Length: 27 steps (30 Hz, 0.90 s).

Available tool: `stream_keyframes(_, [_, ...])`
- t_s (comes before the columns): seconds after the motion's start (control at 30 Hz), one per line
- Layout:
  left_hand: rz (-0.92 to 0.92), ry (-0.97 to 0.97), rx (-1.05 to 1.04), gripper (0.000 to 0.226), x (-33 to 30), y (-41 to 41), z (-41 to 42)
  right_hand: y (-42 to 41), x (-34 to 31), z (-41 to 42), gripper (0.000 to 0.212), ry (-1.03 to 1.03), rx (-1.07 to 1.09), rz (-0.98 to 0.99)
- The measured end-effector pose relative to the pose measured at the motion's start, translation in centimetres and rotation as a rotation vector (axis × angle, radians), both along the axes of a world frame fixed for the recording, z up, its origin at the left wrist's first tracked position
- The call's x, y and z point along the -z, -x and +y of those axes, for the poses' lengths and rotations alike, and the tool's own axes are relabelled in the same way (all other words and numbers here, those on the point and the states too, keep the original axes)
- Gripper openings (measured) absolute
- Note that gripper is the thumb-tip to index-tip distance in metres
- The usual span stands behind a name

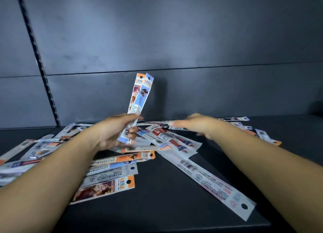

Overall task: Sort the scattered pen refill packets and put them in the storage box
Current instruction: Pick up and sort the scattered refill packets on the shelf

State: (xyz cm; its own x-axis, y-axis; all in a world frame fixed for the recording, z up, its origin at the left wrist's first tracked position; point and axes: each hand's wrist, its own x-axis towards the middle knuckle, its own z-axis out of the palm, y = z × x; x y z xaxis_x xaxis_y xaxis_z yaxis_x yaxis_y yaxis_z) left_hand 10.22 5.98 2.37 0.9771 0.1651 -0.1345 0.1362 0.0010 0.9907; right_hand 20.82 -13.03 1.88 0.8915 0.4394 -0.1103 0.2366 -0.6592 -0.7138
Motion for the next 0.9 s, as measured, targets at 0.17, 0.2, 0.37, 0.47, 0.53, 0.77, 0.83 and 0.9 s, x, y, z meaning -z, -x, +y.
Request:
stream_keyframes(0.17, [-0.066,-0.098,-0.102,0.025,0.4,-0.7,0.0,0.3,1.3,1.2,0.047,0.167,-0.084,0.005])
stream_keyframes(0.2, [-0.076,-0.091,-0.114,0.026,0.5,-0.9,-0.1,0.2,1.3,1.0,0.048,0.166,-0.089,-0.011])
stream_keyframes(0.37, [-0.149,0.096,-0.198,0.016,0.7,-1.3,-0.5,-0.1,0.9,-0.2,0.029,-0.04,-0.034,-0.048])
stream_keyframes(0.47, [-0.206,0.22,-0.17,0.017,0.5,-1.4,-0.6,-0.3,0.1,-0.9,0.021,-0.296,0.047,-0.032])
stream_keyframes(0.53, [-0.202,0.243,-0.153,0.02,0.5,-1.2,-1.2,0.1,-0.5,-1.1,0.017,-0.563,0.056,0.06])
stream_keyframes(0.77, [-0.317,0.285,0.002,0.04,0.7,-0.7,-4.4,5.1,-0.8,1.8,0.01,-0.829,-0.201,0.295])
stream_keyframes(0.83, [-0.351,0.263,0.038,0.032,0.7,-0.4,-4.8,5.9,-0.2,2.6,0.007,-0.839,-0.268,0.283])
stream_keyframes(0.9, [-0.358,0.243,0.033,0.024,0.8,-0.4,-4.8,6.1,0.0,2.7,0.008,-0.813,-0.302,0.263])
